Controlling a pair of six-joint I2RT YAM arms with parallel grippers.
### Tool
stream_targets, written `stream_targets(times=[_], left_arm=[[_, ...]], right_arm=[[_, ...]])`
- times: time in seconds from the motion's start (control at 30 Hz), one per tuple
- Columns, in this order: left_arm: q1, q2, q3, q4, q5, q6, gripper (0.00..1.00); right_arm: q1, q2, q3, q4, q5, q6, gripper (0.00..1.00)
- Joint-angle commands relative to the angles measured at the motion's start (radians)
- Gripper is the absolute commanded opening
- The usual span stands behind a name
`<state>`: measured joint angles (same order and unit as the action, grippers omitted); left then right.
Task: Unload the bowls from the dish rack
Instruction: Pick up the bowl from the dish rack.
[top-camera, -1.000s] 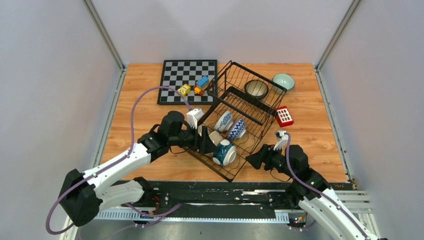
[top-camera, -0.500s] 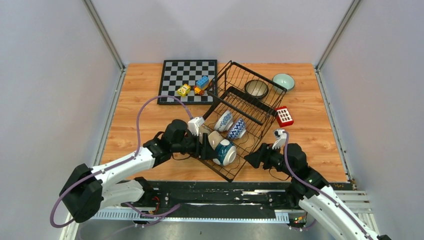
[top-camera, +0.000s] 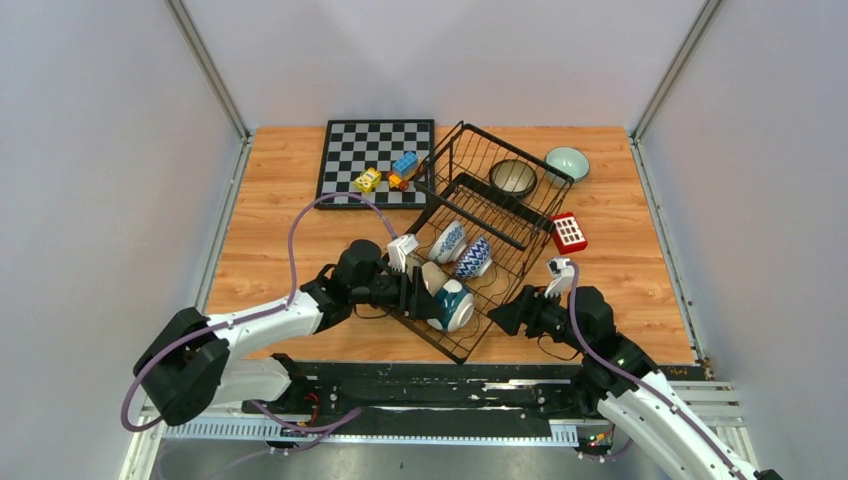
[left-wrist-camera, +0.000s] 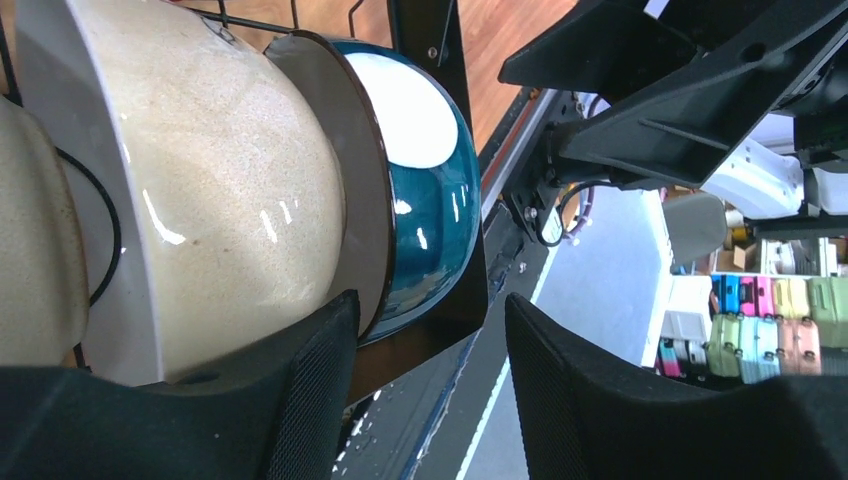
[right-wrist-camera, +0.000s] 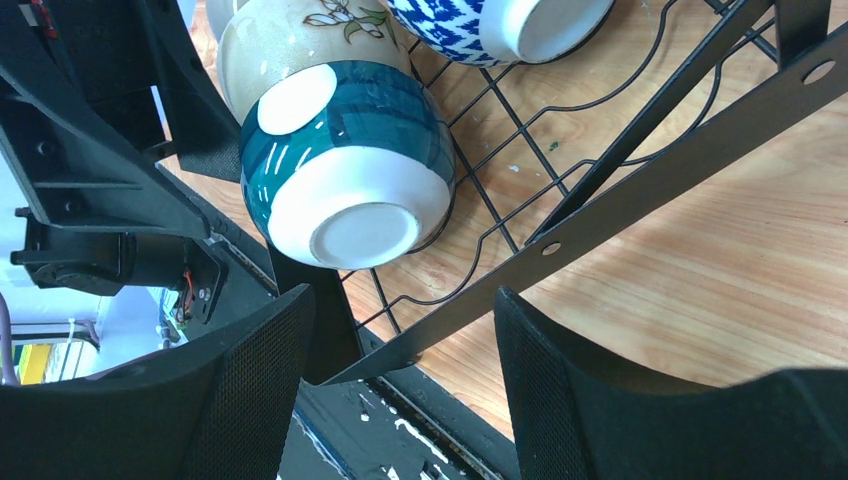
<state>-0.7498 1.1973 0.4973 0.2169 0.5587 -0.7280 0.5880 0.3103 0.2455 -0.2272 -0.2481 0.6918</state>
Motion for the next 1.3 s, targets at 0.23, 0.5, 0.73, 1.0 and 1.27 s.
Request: stream_targets(times=[0.23,0.5,0.73,1.0,1.27], left_arm=[[-0.006,0.085,-0.035,0.202,0.068,-0.018,0.53],[-0.006,0.14,-0.037,0.298,0.102,-0.047,0.43],[-0.007,0.148,-0.053,0.378,0.113,-0.082,0.33],[-0.006,0.181,-0.076,0.528,0.118,-0.154,0.18],[-0.006,0.258,-0.101,0.769,0.143,-0.28,0.0]], right_arm=[[-0.01,-0.022,-0.018,0.015,-0.017,0.012,0.69],[-0.011,-0.032,-0.017,0.013,-0.017,0.011,0.69],[-0.011,-0.042,-0.022,0.003,-0.02,0.01,0.69],[-0.011,-0.087,-0.044,-0.004,-0.021,0.021,0.69],[-0.011,-0.095,-0.038,-0.012,-0.023,0.019,0.69]])
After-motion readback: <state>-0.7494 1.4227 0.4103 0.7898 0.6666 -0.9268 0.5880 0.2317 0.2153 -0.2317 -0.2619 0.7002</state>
